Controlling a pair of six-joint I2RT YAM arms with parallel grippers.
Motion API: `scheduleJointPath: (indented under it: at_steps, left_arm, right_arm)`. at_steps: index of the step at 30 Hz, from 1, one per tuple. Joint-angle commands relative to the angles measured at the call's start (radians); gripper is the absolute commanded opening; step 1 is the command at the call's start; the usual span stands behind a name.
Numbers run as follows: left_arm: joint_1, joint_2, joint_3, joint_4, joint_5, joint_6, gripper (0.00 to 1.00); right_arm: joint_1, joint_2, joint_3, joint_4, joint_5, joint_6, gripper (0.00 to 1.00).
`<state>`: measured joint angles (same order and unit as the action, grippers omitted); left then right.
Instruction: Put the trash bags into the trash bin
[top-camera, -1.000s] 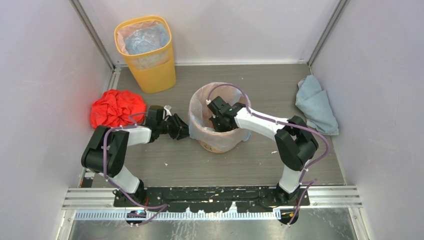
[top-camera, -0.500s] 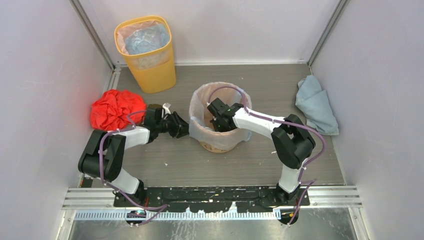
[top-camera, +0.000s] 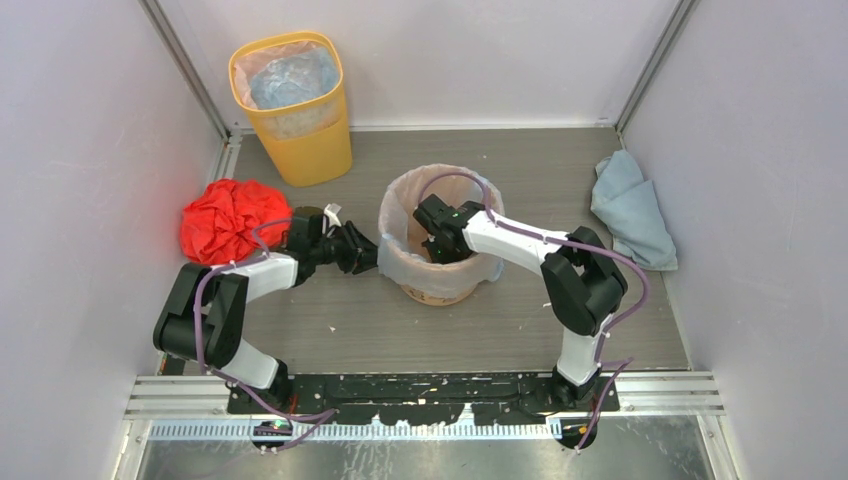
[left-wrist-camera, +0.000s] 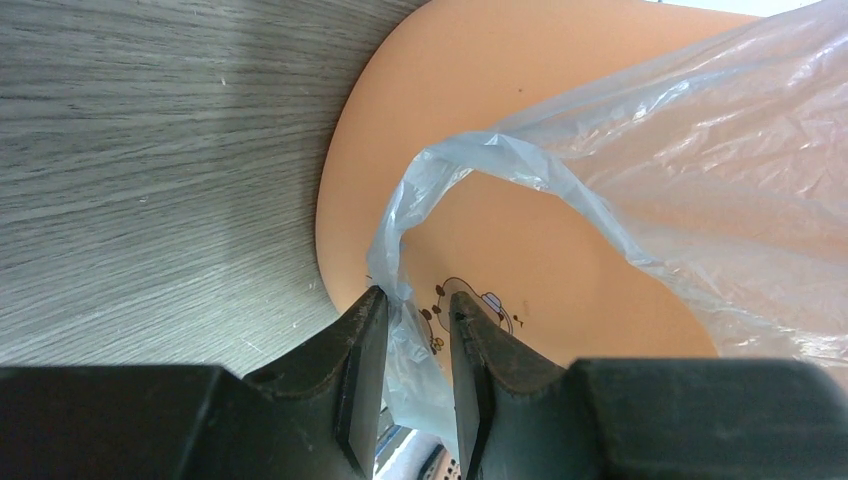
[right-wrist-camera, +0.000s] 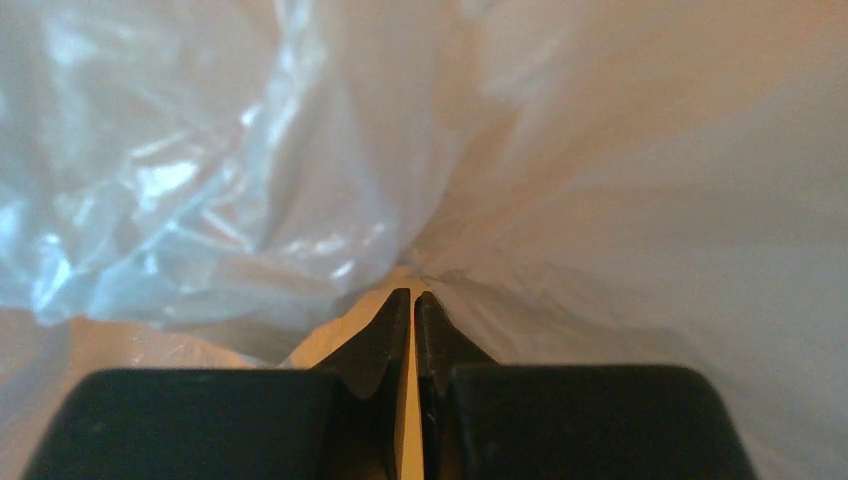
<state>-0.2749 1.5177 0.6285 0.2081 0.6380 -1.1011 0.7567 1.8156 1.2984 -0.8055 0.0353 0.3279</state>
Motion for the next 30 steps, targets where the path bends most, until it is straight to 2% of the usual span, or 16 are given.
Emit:
scheduleJointPath:
  at_steps: [1,30]
  left_arm:
    - [-0.003,-0.046,0.040,0.008,0.028,-0.009,0.30]
    - [-0.003,-0.106,0.063,-0.027,0.036,-0.016,0.30]
  right_arm:
    - [0.005,0.030,0.044,-0.048,-0.009,0.009,0.12]
    - [0.004,0.125,0.009,-0.017,-0.080,0.014,0.12]
